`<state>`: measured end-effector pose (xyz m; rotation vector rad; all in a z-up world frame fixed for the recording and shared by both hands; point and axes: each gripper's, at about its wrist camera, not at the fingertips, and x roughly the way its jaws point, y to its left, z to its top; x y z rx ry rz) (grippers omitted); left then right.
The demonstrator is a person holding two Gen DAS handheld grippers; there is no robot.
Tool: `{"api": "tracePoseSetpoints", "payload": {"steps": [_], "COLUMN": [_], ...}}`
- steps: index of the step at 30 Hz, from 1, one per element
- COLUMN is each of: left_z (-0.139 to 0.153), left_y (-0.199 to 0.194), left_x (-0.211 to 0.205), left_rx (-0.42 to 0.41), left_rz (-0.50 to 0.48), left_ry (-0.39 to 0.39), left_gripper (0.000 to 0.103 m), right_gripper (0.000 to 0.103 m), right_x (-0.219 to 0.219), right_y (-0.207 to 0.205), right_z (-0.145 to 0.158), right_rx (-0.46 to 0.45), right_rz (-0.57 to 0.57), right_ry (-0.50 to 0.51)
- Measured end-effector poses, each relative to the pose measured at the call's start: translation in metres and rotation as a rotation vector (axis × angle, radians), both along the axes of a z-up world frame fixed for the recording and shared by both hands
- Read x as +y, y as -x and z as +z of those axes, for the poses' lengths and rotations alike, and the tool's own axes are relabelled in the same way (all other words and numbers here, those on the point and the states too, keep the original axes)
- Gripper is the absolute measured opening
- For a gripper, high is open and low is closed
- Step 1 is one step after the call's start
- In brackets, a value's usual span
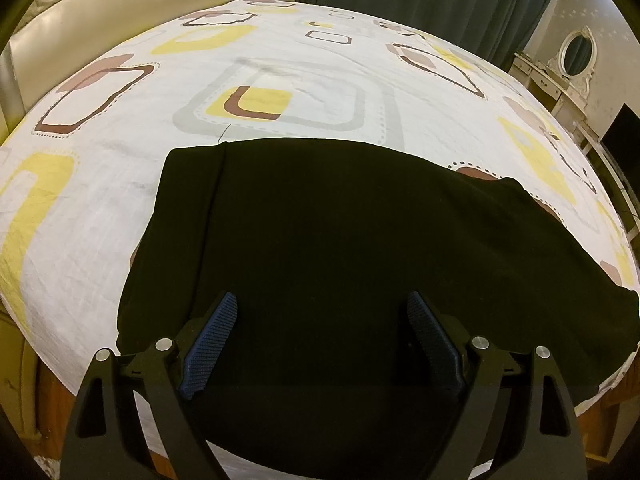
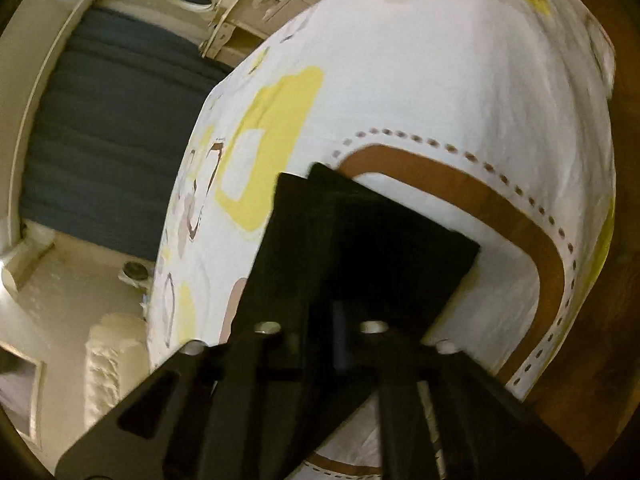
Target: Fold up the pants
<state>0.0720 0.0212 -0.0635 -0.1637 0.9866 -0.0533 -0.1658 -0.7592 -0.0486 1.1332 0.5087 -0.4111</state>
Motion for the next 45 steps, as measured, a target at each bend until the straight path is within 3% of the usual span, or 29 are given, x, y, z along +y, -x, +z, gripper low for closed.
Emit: {"api": "tracePoseSetpoints", "payload": {"steps": [5, 10, 14, 17, 21, 25, 27, 29, 34, 37, 40, 45], "left_z": [0.0, -0.001, -0.001, -0.001, -0.001, 0.002, 0.007, 0.01, 0.003, 0.001, 0.001, 0.001], "left_y": [0.0, 0.001, 0.001, 0.001, 0.001, 0.001, 0.003, 0.003, -0.003, -0.006, -0.007, -0.006], "left_x": [0.0, -0.002, -0.003, -0.004, -0.004, -0.005, -0.006, -0.008, -0.002, 0.003, 0.004, 0.002], "left_rx": [0.0, -0.003, -0.004, -0.006, -0.006, -0.008, -0.018, -0.033, -0.002, 0.011, 0.013, 0.01], "left_rz": [-0.001, -0.005, -0.005, -0.006, -0.008, -0.02, -0.029, -0.04, -0.046, -0.042, -0.045, -0.056], "left_ry": [-0.003, -0.012, -0.014, -0.019, -0.02, -0.016, -0.008, -0.021, -0.034, -0.004, -0.003, -0.021], "left_gripper": [0.086, 0.086, 0.086, 0.086, 0.086, 0.086, 0.086, 0.086, 0.086, 0.086, 0.086, 0.086], "right_gripper": [0.006, 0.005, 0.006, 0.007, 0.016, 0.017, 0.02, 0.032, 0.037, 0.037, 0.039, 0.052], "right_x": [0.005, -0.012, -0.012, -0.013, -0.012, 0.01, 0.032, 0.065, 0.189, 0.276, 0.347, 0.427], "right_y": [0.019, 0.031, 0.037, 0.046, 0.058, 0.038, 0.013, -0.028, -0.155, -0.226, -0.284, -0.336], "right_z": [0.02, -0.028, -0.039, -0.031, -0.006, 0.034, 0.053, 0.068, 0.068, 0.054, 0.038, 0.011], "right_rx": [-0.038, 0.047, 0.016, 0.028, 0.088, 0.047, 0.004, -0.047, -0.135, -0.102, -0.069, 0.01], "right_rz": [-0.008, -0.037, -0.04, -0.045, -0.098, -0.037, 0.051, 0.209, 0.703, 0.974, 1.155, 1.338], "right_ry": [0.119, 0.055, 0.031, 0.049, 0.124, 0.224, 0.258, 0.268, 0.229, 0.255, 0.248, 0.282]}}
